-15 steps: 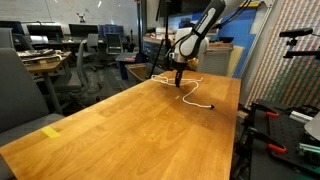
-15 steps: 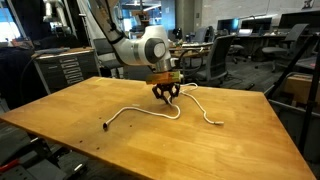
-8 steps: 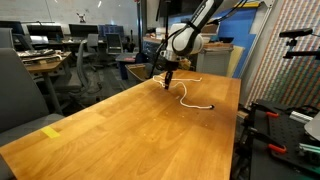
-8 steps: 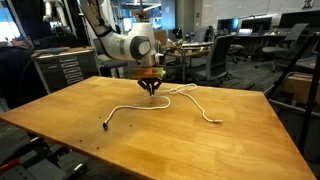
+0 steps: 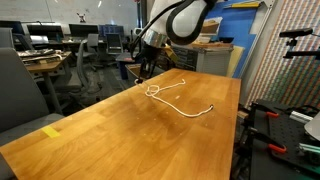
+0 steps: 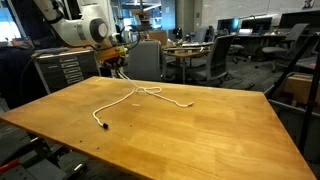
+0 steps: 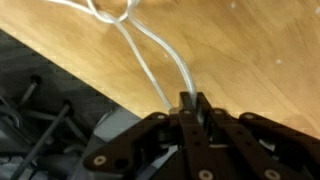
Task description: Tie a knot using the white rope
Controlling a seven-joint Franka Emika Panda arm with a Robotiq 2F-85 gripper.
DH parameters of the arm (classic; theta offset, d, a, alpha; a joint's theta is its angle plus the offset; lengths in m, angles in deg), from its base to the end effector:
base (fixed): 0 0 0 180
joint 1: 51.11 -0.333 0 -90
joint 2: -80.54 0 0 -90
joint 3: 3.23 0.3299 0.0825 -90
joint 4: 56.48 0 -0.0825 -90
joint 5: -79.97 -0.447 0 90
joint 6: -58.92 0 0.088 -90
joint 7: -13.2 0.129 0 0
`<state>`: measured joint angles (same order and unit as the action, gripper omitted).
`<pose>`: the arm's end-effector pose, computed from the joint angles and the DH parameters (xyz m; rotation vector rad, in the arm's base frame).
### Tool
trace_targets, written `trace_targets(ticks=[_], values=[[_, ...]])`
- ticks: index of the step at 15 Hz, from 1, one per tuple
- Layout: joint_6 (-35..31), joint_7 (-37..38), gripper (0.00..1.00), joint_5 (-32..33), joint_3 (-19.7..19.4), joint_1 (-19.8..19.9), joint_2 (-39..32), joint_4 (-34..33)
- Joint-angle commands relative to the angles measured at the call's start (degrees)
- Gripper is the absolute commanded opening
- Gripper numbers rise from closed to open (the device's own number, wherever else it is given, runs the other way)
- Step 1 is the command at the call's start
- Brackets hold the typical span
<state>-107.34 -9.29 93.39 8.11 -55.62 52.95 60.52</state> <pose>0.6530 0.1967 0.1896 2.7779 1.2503 0.6041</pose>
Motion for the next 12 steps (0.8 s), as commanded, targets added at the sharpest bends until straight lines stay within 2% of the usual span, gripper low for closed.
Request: trace_targets(ticks=[1,4,8,12], values=[[-8.4,1.3,0.10,3.3,0.2,-4.4,5.6,4.4],[-8.2,2.3,0.11,5.1,-1.7,-7.4,5.6,4.2],[-10.1,3.8,0.11,5.2,-3.1,-7.4,8.8,5.2],[-18.0,6.9,0.10,6.2,-10.3,-12.6,16.3,6.8]])
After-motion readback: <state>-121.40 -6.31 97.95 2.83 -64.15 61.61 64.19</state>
